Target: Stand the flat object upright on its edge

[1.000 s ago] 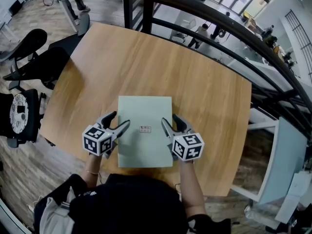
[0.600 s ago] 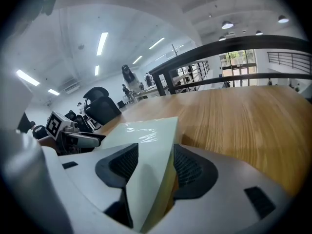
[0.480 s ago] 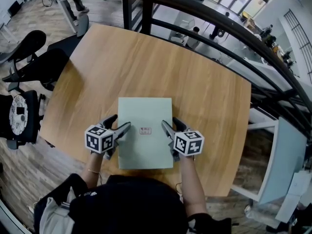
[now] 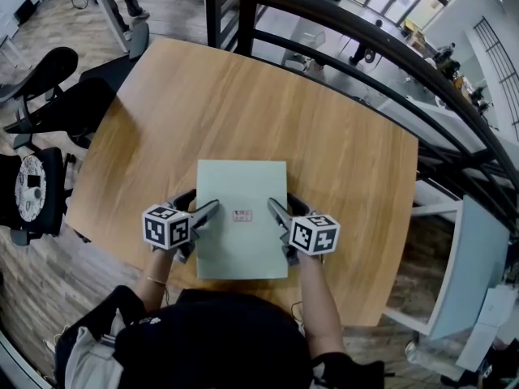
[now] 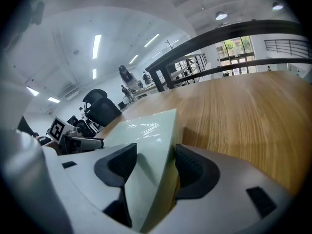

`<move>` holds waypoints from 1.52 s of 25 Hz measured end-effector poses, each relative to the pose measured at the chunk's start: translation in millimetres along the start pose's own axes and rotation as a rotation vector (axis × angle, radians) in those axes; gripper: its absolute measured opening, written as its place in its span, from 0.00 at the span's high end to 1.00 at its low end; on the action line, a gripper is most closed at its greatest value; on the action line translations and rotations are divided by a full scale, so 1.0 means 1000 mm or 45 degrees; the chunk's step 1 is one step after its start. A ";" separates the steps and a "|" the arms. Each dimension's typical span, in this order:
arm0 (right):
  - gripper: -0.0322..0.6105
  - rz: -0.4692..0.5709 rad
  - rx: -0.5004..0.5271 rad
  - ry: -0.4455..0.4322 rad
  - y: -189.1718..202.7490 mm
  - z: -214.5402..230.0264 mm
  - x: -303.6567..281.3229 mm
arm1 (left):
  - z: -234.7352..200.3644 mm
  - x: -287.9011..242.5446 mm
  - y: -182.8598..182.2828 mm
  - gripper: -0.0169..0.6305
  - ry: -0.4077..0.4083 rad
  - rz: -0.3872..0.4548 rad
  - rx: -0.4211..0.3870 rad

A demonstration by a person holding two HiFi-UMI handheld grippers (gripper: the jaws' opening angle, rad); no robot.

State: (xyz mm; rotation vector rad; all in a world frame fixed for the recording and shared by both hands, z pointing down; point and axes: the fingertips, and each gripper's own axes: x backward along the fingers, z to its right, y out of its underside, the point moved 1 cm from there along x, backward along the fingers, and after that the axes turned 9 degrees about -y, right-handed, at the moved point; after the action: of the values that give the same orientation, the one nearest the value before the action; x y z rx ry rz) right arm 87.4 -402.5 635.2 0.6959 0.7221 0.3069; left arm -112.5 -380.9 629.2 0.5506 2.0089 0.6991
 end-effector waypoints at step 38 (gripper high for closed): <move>0.69 0.253 -0.039 0.047 -0.021 -0.044 0.061 | 0.027 0.045 -0.022 0.51 0.014 0.176 -0.017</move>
State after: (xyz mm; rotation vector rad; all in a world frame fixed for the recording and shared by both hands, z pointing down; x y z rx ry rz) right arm 101.4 -367.6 567.2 0.7358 0.6828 0.5131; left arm -113.3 -362.9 575.5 0.6833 1.9888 0.8002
